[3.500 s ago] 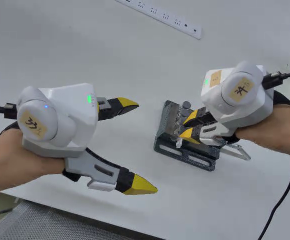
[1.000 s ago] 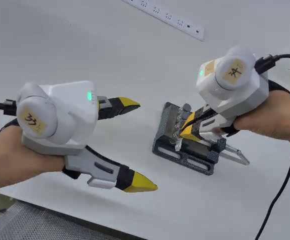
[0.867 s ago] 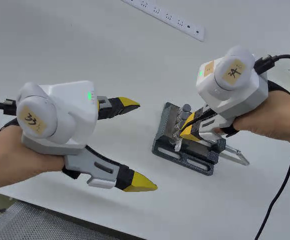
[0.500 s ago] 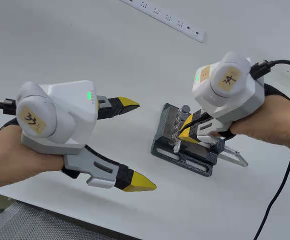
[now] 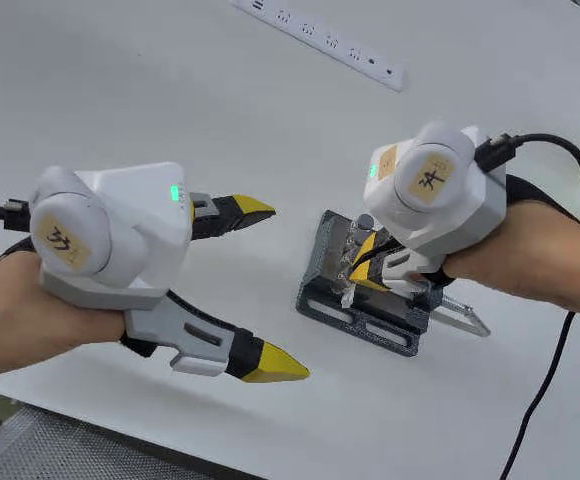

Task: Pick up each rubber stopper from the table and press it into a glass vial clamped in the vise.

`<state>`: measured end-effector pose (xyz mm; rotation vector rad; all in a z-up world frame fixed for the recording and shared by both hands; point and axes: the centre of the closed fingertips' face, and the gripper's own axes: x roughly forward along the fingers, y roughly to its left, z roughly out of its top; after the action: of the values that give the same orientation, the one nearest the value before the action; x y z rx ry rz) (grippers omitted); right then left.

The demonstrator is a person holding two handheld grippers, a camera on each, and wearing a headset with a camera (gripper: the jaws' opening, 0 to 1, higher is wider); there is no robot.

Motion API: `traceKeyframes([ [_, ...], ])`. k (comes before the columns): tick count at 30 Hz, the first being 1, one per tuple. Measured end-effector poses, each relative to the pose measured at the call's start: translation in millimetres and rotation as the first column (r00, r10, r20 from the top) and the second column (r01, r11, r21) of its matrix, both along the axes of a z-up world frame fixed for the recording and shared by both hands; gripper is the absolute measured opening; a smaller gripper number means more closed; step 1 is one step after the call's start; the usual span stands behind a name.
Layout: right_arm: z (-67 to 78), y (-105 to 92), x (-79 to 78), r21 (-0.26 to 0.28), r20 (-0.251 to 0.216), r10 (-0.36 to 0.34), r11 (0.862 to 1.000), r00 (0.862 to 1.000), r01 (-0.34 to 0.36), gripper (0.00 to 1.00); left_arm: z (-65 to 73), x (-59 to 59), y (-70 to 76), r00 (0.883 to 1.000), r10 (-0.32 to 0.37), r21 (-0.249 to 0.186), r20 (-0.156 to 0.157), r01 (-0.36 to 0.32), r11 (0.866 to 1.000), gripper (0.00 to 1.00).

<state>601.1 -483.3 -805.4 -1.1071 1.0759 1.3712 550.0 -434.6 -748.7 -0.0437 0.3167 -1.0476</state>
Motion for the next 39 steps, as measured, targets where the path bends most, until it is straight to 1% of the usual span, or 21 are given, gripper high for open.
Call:
traceKeyframes([
  [1, 0.4, 0.2, -0.2, 0.016, -0.012, -0.022, 1.0, 1.0, 0.022, 0.0, 2.0, -0.8, -1.1, 1.0, -0.002, 0.001, 0.003, 0.002, 1.0, 0.92],
  [3, 0.8, -0.8, 0.3, 0.025, 0.001, 0.014, 1.0, 1.0, -0.014, 0.0, 3.3, -2.2, -1.5, 1.0, -0.006, 0.005, 0.002, 0.006, 1.0, 0.92],
  [4, 1.3, 0.3, 0.6, 0.026, 0.0, -0.021, 0.999, 1.0, 0.021, 0.0, 3.4, -2.7, -1.0, 1.0, -0.007, 0.01, 0.002, 0.007, 1.0, 0.92],
  [5, 1.3, 0.6, 0.5, 0.027, -0.007, -0.036, 0.999, 0.999, 0.036, 0.0, 3.5, -2.8, -0.6, 1.0, -0.007, 0.012, 0.002, 0.007, 1.0, 0.92],
  [6, 2.1, 0.4, 1.1, 0.028, -0.002, -0.016, 0.999, 1.0, 0.016, 0.0, 3.8, -2.8, -0.2, 1.0, -0.006, 0.013, 0.003, 0.006, 1.0, 0.92],
  [11, 3.1, 0.2, 1.3, 0.037, -0.009, -0.022, 0.999, 1.0, 0.022, 0.01, 7.2, -4.7, 0.3, 1.0, -0.005, 0.019, 0.004, 0.005, 1.0, 0.92],
  [12, 3.5, 0.7, 0.5, 0.042, -0.011, -0.031, 0.999, 0.999, 0.032, 0.01, 8.5, -5.2, 0.4, 1.0, -0.004, 0.02, 0.006, 0.004, 1.0, 0.92],
  [14, 3.5, 0.5, 0.9, 0.05, -0.011, -0.029, 0.998, 1.0, 0.03, 0.01, 9.1, -5.8, 1.1, 1.0, -0.001, 0.023, 0.005, 0.001, 1.0, 0.92],
  [21, 4.9, 0.4, 1.0, 0.076, -0.032, -0.075, 0.994, 0.997, 0.078, 0.01, 10.8, -8.7, 1.3, 1.0, 0.0, 0.029, 0.003, 0.0, 1.0, 0.92],
  [23, 5.7, 0.7, 0.3, 0.082, -0.034, -0.077, 0.993, 0.996, 0.08, 0.01, 11.5, -9.1, 1.6, 1.0, 0.001, 0.031, 0.004, -0.001, 1.0, 0.92],
  [27, 5.5, 0.6, 0.3, 0.094, -0.024, -0.079, 0.992, 0.997, 0.081, 0.02, 13.0, -9.7, 1.6, 1.0, 0.004, 0.035, 0.004, -0.004, 0.999, 0.92],
  [28, 5.8, 0.8, 2.3, 0.099, -0.011, -0.078, 0.992, 0.997, 0.079, 0.03, 13.3, -9.8, 1.7, 1.0, 0.004, 0.036, 0.004, -0.004, 0.999, 0.92],
  [31, 7.4, -1.0, 2.1, 0.106, -0.011, -0.084, 0.991, 0.996, 0.085, 0.04, 13.0, -9.6, 3.1, 1.0, 0.006, 0.038, 0.003, -0.006, 0.999, 0.92],
  [39, 21.4, -4.2, 6.1, 0.164, 0.011, -0.114, 0.98, 0.993, 0.111, 0.08, 14.8, -10.2, 4.0, 1.0, 0.007, 0.049, 0.002, -0.007, 0.999, 0.92],
])
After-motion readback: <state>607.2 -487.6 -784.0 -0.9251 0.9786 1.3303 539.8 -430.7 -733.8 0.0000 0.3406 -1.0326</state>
